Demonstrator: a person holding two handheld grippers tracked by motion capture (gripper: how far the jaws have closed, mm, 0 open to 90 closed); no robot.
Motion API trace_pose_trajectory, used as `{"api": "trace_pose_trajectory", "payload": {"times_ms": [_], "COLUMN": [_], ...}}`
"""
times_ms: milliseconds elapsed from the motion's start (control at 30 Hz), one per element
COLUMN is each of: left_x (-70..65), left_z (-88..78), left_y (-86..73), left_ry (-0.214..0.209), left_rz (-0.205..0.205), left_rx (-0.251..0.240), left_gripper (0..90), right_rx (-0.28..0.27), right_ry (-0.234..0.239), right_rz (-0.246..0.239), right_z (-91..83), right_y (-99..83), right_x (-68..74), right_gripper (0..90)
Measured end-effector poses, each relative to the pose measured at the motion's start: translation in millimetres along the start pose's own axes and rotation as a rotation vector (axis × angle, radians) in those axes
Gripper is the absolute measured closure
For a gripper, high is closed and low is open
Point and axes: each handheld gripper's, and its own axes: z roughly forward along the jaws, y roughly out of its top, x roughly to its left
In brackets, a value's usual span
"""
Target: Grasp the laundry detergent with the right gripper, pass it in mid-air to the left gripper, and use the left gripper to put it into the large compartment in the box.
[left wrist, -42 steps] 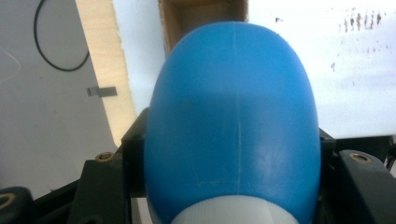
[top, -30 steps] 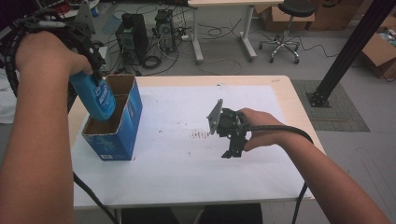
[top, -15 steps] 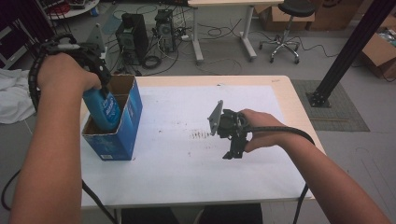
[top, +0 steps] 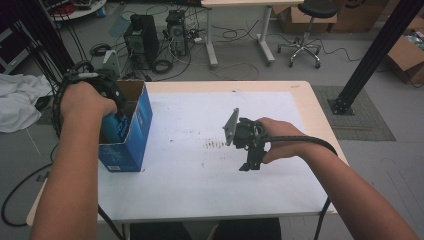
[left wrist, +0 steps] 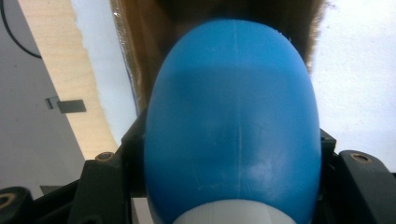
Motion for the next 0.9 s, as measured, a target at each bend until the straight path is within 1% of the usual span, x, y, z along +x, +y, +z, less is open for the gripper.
{"api": "trace_pose_trajectory", "payload": {"times_ms": [33,200,233,267,333,500,567,767,833,900], "left_x": [0.7,1.1,0.4,0.7,0.0,-0.5,-0.5,2.2,2.9,3.9], "left_z": [3.4,16.4,19.1,20.6,24.7,34.6,38.9,50.0,54.0,54.3], "left_y": [0.5,3.1,3.4,4.1,5.2,8.3,9.3,11.3,11.5,11.1], "left_ry": [0.002,0.009,0.01,0.011,0.01,0.011,0.008,0.005,0.003,0.001], "left_rz": [0.002,0.009,0.003,0.013,0.011,0.023,0.017,0.018,0.016,0.013], "left_rx": [-0.006,0.007,0.002,0.01,0.009,0.016,0.016,0.023,0.018,-0.007], "left_gripper": [39.3,39.2,39.2,39.3,39.3,39.2,39.3,39.2,39.2,39.2], "right_rx": [0.0,0.001,0.001,0.002,0.001,-0.006,-0.006,-0.002,-0.003,-0.002], "right_ry": [0.0,0.004,0.005,0.005,0.003,0.006,0.005,0.01,0.011,0.012], "right_rz": [0.0,0.001,0.001,0.001,0.002,0.005,0.009,0.01,0.012,0.014], "right_z": [0.5,2.6,2.9,3.0,3.1,3.2,3.3,4.3,4.3,4.3], "right_y": [-0.1,-0.2,-0.2,-0.3,-0.4,-1.3,-2.2,-3.9,-4.2,-4.4], "right_x": [0.1,0.5,0.4,0.4,0.2,0.3,0.0,-0.1,-0.4,-0.8], "right_gripper": [0.0,0.0,0.0,0.0,0.0,0.0,0.0,0.0,0.0,0.0]}}
